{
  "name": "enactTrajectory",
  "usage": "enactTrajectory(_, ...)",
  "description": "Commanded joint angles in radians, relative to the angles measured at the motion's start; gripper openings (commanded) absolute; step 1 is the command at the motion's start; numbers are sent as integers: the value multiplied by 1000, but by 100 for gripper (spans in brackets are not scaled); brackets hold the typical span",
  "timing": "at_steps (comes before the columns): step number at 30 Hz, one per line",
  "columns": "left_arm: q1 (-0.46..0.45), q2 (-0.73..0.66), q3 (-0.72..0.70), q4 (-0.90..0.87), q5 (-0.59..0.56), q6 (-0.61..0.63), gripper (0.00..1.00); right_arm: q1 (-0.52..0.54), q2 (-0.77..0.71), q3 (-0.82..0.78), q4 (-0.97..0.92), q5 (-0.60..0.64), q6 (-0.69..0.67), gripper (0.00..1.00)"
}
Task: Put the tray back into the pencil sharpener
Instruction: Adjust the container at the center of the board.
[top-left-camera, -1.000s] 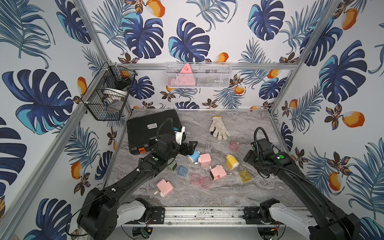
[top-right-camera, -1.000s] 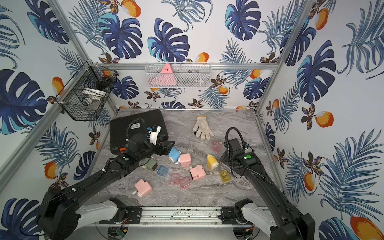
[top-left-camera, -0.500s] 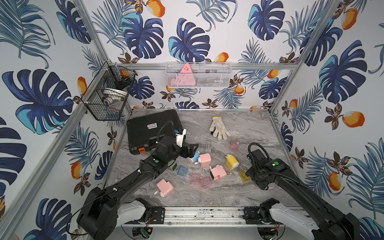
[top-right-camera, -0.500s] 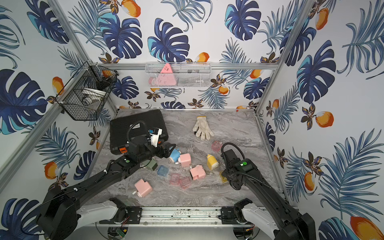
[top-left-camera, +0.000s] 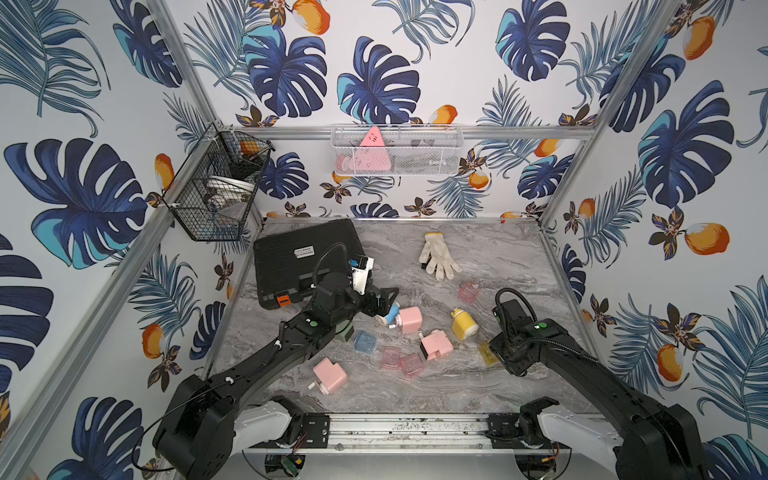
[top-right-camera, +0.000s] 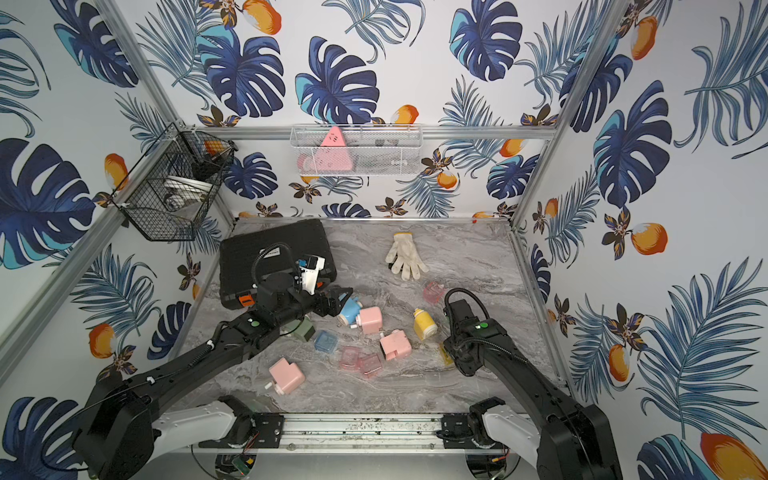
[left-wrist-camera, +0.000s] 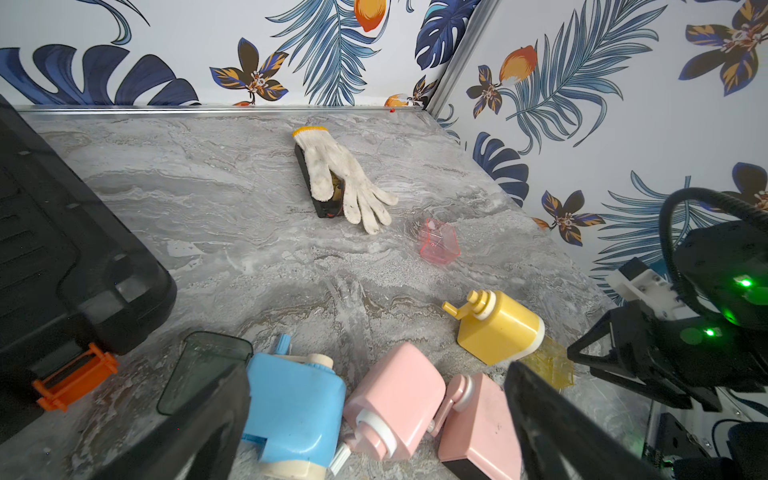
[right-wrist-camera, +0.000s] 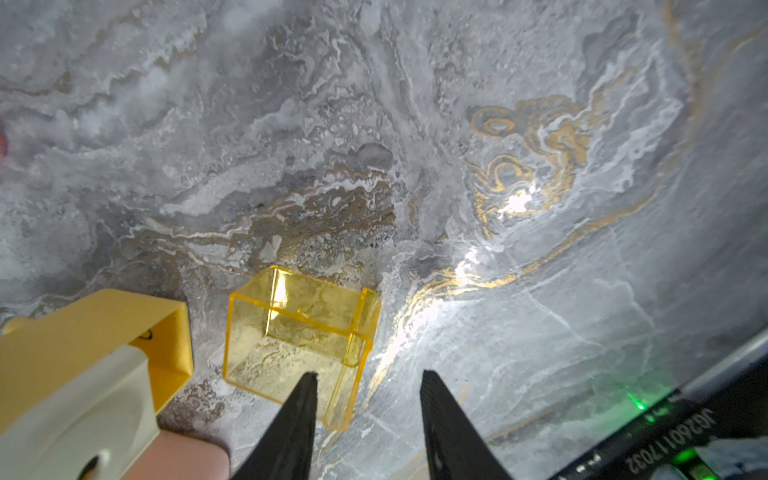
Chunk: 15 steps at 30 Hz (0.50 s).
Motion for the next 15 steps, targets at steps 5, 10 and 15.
enactTrajectory(5,-10,21,14,48,22,7,99,-50,36,-42,115,-88,-5,38)
enactTrajectory(10,-23,37,22,55,24,18,99,-58,58,-61,149,-101,-4,31)
enactTrajectory(15,-40,57,39,46,22,38,99,-67,71,-74,158,-100,-8,21)
